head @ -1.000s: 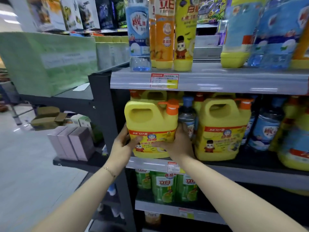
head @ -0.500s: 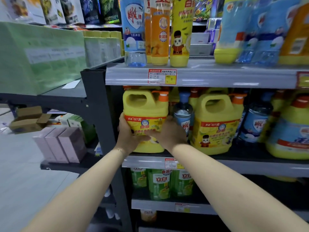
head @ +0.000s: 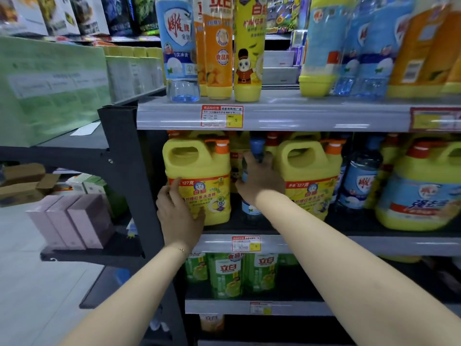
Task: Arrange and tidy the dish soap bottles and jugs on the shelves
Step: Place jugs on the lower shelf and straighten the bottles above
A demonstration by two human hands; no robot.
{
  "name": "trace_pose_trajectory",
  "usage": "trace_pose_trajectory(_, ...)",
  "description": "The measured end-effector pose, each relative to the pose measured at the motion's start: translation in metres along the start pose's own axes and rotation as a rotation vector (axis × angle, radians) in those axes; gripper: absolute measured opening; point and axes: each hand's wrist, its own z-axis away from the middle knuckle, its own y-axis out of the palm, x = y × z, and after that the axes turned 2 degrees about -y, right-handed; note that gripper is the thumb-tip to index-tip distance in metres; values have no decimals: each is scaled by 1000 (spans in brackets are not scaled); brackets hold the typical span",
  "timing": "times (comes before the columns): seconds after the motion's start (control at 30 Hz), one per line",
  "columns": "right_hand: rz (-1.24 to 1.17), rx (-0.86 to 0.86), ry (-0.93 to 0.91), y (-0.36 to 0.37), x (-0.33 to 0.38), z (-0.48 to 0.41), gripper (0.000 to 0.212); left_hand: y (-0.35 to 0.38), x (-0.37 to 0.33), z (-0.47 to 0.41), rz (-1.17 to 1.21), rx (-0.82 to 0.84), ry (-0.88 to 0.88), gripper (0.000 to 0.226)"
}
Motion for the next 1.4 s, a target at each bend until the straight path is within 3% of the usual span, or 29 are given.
trace_pose_trajectory(0.1, 66, -47, -50, 1, -3, 0, 48, 0, -5, 7, 62, 83, 76, 70)
trace_pose_trajectory(0.17, 155, -65, -110, -1, -3, 7, 49, -1, -19, 7, 196, 264, 47, 58)
trace_pose_trajectory(0.27, 227, -74, -219, -2, -4, 21, 54, 5, -41, 3, 334, 451, -38, 64)
trace_pose_trajectory(0.37, 77, -93, -360, -7, -9, 38, 58, 15, -65, 5, 370, 518, 9, 65)
trace_pose_trajectory(0.43, 14, -132, -440, -12, -19, 46, 57, 19, -76, 11, 352, 483, 94, 47)
trace_pose_trajectory(0.47, 1, -171, -480, -15, -26, 48, 57, 19, -83, 15, 399, 446, 38, 42)
trace_pose_trajectory(0.6, -51, -342, -682, -22, -62, 48, 49, 19, -106, 27, 583, 353, -40, 57)
trace_pose_trajectory(0.73, -221, -472, -758, -47, -99, 53, 54, 12, -147, 35, 783, 406, 5, 69)
trace_pose_trajectory(0.87, -368, -530, -661, -69, -156, 58, 38, 28, -176, 43, 819, 493, -55, 59)
trace_pose_trajectory(0.93, -306, -480, -426, -73, -188, 51, 39, 39, -190, 46, 809, 493, -65, 58)
trace_pose_trajectory(1.03, -197, -332, 5, -76, -227, 27, 63, 55, -207, 51, 823, 507, -100, 59)
trace_pose_trajectory(1.1, -223, -297, 140, -79, -240, 9, 71, 64, -214, 54, 815, 503, -122, 58)
trace_pose_trajectory(1.3, -357, -223, 192, -72, -247, -27, 72, 76, -221, 59, 726, 493, -132, 54)
trace_pose_trajectory(1.4, -324, -321, 182, -65, -249, -32, 70, 80, -222, 58, 711, 497, -148, 53)
